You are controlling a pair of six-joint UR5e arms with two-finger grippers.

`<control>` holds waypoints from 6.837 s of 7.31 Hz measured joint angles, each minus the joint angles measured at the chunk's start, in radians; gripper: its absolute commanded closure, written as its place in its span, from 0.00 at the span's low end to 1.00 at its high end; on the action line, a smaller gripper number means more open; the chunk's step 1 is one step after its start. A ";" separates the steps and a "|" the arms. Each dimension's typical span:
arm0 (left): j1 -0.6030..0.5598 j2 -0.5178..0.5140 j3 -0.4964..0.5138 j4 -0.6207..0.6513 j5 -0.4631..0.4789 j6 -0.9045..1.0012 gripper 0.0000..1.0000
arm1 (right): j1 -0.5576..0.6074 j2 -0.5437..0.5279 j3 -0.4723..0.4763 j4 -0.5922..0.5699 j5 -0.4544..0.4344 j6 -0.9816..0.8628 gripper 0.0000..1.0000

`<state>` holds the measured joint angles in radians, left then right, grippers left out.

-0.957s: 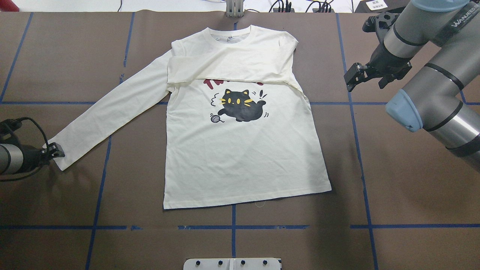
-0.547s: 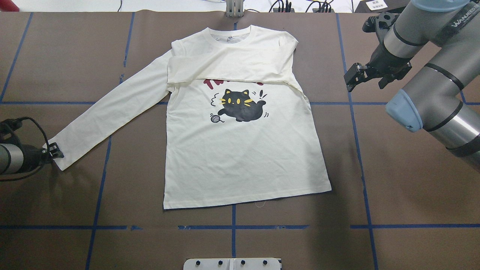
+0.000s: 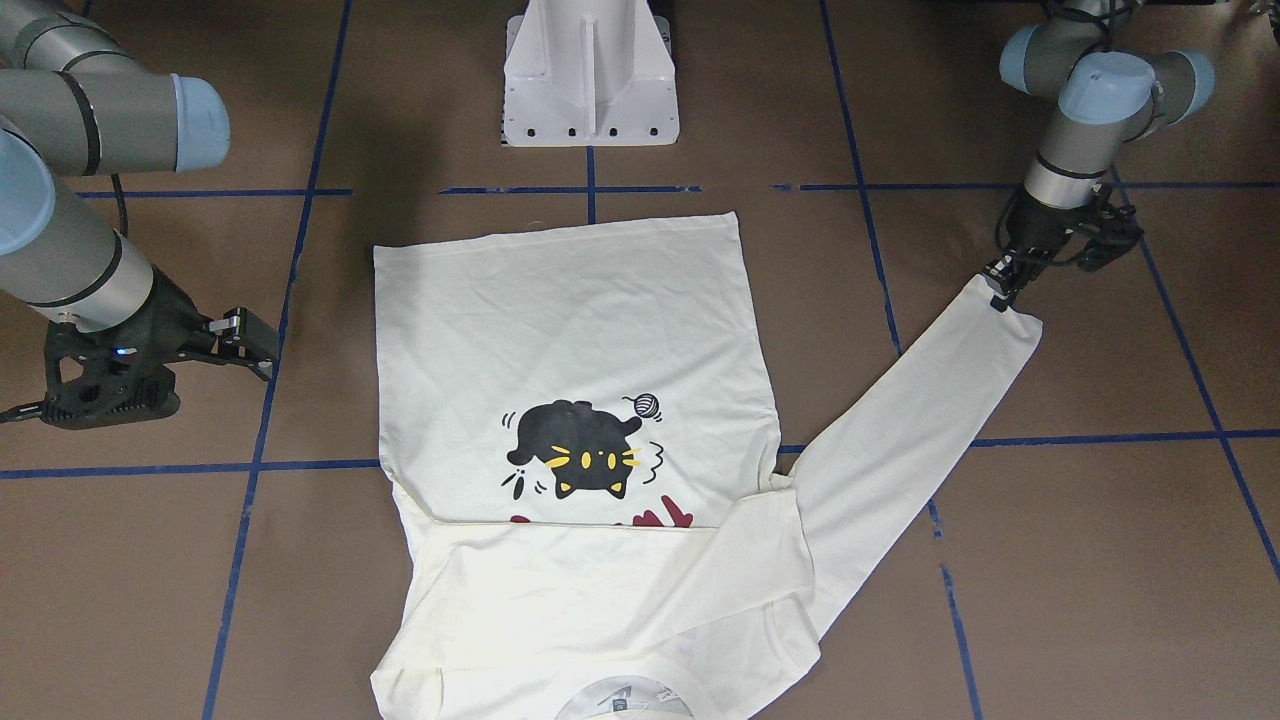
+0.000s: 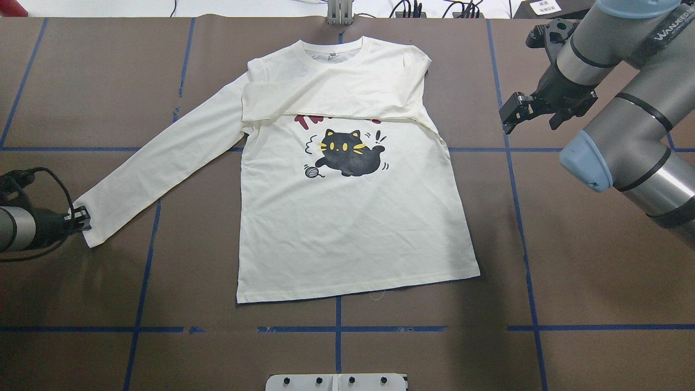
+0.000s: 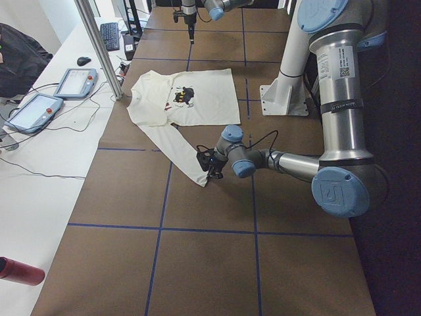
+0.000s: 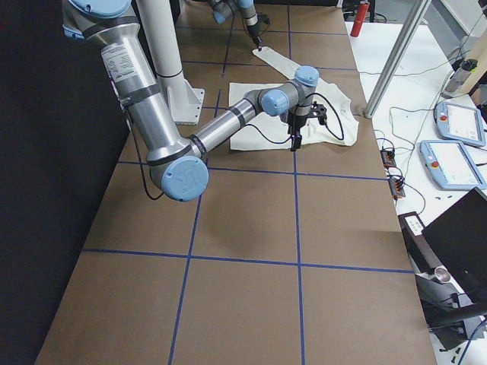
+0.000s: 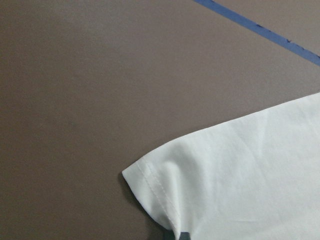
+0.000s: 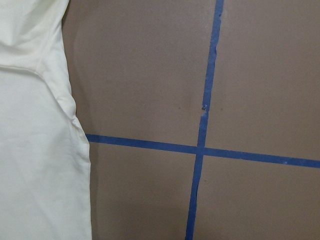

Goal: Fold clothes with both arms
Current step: 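Move the left gripper to the other sleeve cuff and grasp it, then carry the sleeve with the left gripper across toward the collar, then release the sleeve with the left gripper while the right gripper moves to the hem, then lower both grippers to the hem corners nearest the robot and grasp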

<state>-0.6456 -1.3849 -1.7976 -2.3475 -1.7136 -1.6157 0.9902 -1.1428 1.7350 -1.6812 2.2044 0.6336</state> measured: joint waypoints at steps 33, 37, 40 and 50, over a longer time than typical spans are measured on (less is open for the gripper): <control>0.038 -0.845 0.040 0.572 -0.004 0.350 0.01 | -0.516 -0.263 0.217 0.385 -0.372 0.771 0.00; 0.037 -0.822 -0.026 0.605 -0.004 0.361 0.01 | -0.597 -0.284 0.170 0.431 -0.433 0.825 0.03; 0.037 -0.821 -0.036 0.604 -0.005 0.361 0.01 | -0.598 -0.286 0.165 0.433 -0.426 0.825 0.44; 0.038 -0.819 -0.043 0.596 -0.004 0.360 0.01 | -0.585 -0.325 0.229 0.427 -0.386 0.824 0.62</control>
<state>-0.6075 -2.2044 -1.8407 -1.7514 -1.7179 -1.2561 0.4054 -1.4681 1.9638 -1.2543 1.8180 1.4575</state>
